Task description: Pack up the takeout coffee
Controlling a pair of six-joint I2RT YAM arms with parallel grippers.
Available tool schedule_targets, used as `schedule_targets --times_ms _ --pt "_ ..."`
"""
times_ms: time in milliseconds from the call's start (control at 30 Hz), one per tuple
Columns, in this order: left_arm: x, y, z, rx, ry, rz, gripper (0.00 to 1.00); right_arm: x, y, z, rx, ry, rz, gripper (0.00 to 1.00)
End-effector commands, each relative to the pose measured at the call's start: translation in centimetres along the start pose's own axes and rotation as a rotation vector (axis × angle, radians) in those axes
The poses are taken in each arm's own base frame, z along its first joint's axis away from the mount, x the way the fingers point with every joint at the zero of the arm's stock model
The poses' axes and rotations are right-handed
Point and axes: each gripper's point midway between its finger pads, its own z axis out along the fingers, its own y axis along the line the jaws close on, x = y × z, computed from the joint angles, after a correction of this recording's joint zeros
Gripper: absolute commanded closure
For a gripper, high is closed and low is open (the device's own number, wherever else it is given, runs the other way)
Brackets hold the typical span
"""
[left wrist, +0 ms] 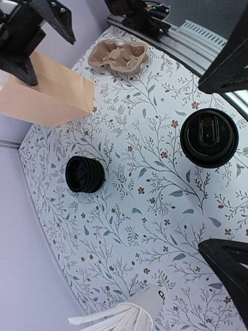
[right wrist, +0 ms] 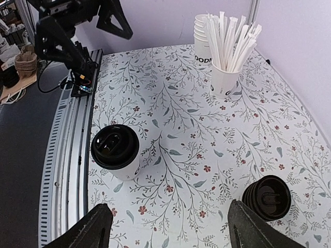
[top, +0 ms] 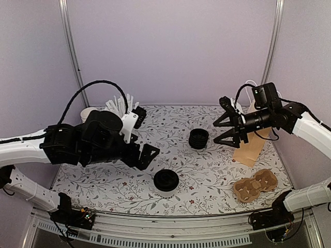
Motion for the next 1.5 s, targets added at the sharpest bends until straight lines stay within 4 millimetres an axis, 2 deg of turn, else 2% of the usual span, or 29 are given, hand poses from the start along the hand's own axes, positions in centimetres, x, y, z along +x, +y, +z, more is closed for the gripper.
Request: schedule_targets --times_ms 0,33,133,200,267,333,433,533,633,867,1167,1467 --pt "-0.6 5.5 -1.7 -0.304 -0.015 -0.005 0.0 0.7 0.0 1.1 -0.051 -0.088 -0.005 0.19" --pt "-0.3 6.7 -1.8 -0.368 0.013 0.003 0.0 1.0 0.1 1.4 -0.07 -0.097 0.003 0.2" --pt "-1.0 6.1 -1.5 -0.35 0.038 0.104 0.0 2.3 -0.3 2.3 -0.079 -0.079 0.021 0.2" --pt "-1.4 4.3 -1.3 -0.225 0.012 0.101 0.01 3.6 -0.9 2.9 -0.047 -0.05 0.022 0.19" --pt "-1.0 1.4 -1.0 -0.039 0.011 0.127 0.1 4.7 -1.2 3.2 -0.022 -0.032 0.024 0.19" --pt "-0.8 -0.3 -0.6 0.054 0.036 0.15 0.18 5.5 -1.2 3.3 0.001 -0.023 0.014 0.19" --pt "2.0 -2.5 1.4 0.136 0.181 0.193 0.2 6.2 -1.4 3.4 0.018 -0.007 -0.001 0.19" --pt "5.1 -3.8 3.3 0.163 0.308 0.243 0.18 6.6 -2.0 3.6 0.042 0.015 0.0 0.19" --pt "7.2 -4.7 4.9 0.181 0.38 0.275 0.15 7.1 -2.4 3.6 0.063 0.033 -0.011 0.19" --pt "8.3 -4.2 7.4 0.09 0.472 0.224 0.14 8.0 -2.8 3.6 0.101 0.061 -0.023 0.19" --pt "9.6 -5.2 7.7 0.139 0.544 0.121 0.1 8.3 -2.6 3.9 0.078 0.065 -0.025 0.19" --pt "9.6 -2.8 8.3 0.031 0.609 0.045 0.1 8.9 -2.7 4.3 0.066 0.086 -0.016 0.19"
